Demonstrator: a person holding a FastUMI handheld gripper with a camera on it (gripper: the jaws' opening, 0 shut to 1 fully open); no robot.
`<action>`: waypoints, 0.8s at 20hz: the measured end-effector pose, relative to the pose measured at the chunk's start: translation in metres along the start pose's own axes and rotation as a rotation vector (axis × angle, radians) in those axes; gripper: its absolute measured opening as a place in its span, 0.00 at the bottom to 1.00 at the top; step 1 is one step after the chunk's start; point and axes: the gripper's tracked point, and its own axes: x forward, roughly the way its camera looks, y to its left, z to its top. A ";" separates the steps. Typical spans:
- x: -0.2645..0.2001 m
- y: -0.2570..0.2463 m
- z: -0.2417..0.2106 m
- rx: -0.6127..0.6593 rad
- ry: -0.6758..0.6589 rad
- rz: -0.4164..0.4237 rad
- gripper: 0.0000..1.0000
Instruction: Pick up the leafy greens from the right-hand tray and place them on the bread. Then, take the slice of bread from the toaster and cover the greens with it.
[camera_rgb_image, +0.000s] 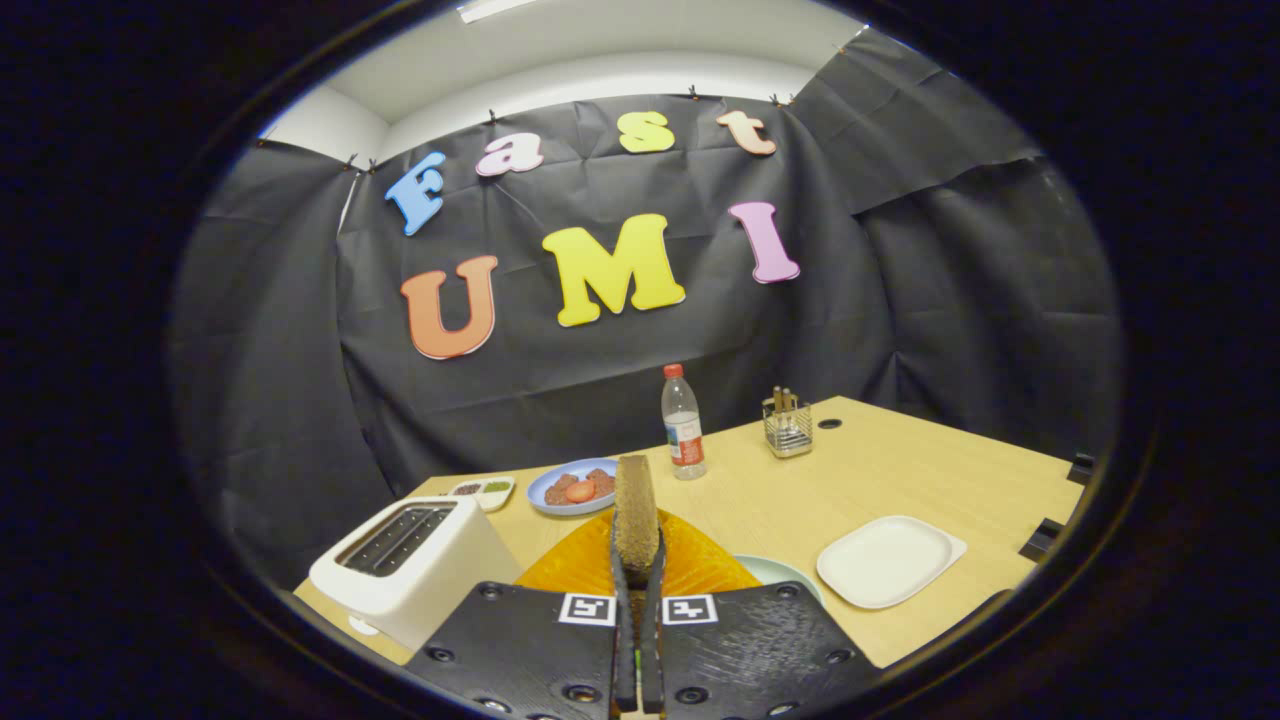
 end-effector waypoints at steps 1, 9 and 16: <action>0.003 0.000 -0.009 0.002 0.017 0.001 0.02; 0.017 0.003 -0.046 0.039 0.087 0.010 0.02; 0.017 -0.010 -0.051 0.046 0.091 -0.019 0.04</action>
